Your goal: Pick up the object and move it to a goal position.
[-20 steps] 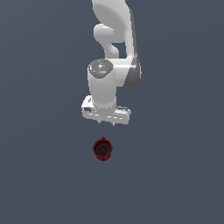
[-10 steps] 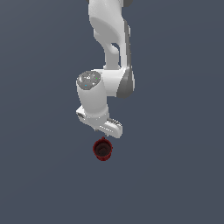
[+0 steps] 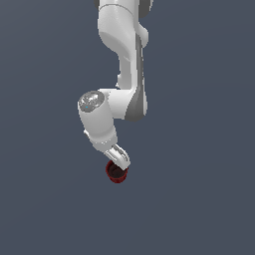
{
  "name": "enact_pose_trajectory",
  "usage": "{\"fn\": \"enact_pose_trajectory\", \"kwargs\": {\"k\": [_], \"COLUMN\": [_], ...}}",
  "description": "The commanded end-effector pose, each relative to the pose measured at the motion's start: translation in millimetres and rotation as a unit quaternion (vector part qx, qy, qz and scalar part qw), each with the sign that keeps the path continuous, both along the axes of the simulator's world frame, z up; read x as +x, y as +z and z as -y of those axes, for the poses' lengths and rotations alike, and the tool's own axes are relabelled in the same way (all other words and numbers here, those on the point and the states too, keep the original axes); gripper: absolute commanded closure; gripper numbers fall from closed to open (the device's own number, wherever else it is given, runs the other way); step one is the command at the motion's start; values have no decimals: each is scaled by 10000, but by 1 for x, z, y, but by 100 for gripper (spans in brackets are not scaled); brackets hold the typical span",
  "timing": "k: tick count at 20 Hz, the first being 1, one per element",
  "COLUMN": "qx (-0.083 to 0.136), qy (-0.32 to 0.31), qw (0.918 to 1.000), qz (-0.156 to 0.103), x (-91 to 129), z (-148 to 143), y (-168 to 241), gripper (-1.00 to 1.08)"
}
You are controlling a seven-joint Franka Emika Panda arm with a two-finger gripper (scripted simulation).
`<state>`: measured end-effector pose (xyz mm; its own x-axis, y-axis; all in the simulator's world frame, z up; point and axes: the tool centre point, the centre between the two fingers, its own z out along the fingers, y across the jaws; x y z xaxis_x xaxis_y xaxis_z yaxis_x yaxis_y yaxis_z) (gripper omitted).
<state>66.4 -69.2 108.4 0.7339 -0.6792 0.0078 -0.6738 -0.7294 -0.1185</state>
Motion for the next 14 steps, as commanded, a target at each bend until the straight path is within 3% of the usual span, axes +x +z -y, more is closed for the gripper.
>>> {"fn": "enact_pose_trajectory", "kwargs": {"k": [1, 14], "qx": [27, 43], "qy": [-178, -290], "qw": [9998, 9996], "qz": [21, 31], "x": [4, 7], "z": [3, 3], "y": [-3, -22], "gripper": [-20, -20]}}
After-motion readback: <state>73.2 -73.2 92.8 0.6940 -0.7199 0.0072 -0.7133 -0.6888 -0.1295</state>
